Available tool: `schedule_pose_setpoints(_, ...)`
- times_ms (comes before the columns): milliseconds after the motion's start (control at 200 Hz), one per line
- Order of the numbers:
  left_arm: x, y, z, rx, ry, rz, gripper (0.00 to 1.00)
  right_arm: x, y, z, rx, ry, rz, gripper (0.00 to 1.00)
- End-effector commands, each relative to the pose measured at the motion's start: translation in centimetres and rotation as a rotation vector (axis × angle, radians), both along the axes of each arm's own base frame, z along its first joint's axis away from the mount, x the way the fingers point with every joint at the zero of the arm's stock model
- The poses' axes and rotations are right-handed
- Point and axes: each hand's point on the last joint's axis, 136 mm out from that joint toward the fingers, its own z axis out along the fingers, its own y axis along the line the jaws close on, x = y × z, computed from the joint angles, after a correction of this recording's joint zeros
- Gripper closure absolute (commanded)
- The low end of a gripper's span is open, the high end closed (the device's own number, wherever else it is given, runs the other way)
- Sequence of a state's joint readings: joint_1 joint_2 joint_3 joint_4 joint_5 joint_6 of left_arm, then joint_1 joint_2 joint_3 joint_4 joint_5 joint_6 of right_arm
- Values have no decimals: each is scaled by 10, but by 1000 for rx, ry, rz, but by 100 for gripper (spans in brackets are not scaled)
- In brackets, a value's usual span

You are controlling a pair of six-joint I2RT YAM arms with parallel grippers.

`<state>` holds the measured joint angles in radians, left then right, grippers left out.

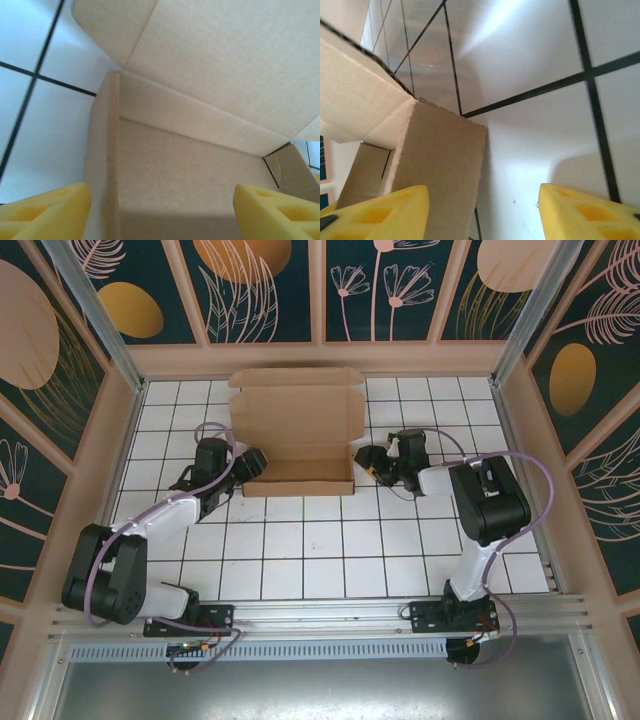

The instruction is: Fold the paper box

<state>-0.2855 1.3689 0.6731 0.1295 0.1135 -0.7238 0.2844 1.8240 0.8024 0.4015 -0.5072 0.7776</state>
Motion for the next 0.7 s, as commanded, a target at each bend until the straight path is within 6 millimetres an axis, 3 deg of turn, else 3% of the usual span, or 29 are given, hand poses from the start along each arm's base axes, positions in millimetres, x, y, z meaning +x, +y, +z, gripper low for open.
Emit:
schedule_pose_setpoints(0, -3, 19, 6, 76, 8, 50, 24, -24, -37, -22, -105, 90, -61, 34)
schedule_pose_setpoints(195, -8, 41, 39, 123, -49, 89, 20, -25, -53, 26, -132, -18, -78, 29)
schedule_pose_setpoints(435, 5, 63, 123, 258, -233, 149, 18, -25, -69, 101, -207, -218, -123, 29)
schedule_pose_setpoints(550, 10, 69, 164, 337, -372, 142, 22, -20, -88, 134, -291, -314, -204, 30)
schedule_pose_setpoints(691, 18, 78, 182, 380, -438, 195, 27, -10, -95, 183, -336, -455, -226, 32)
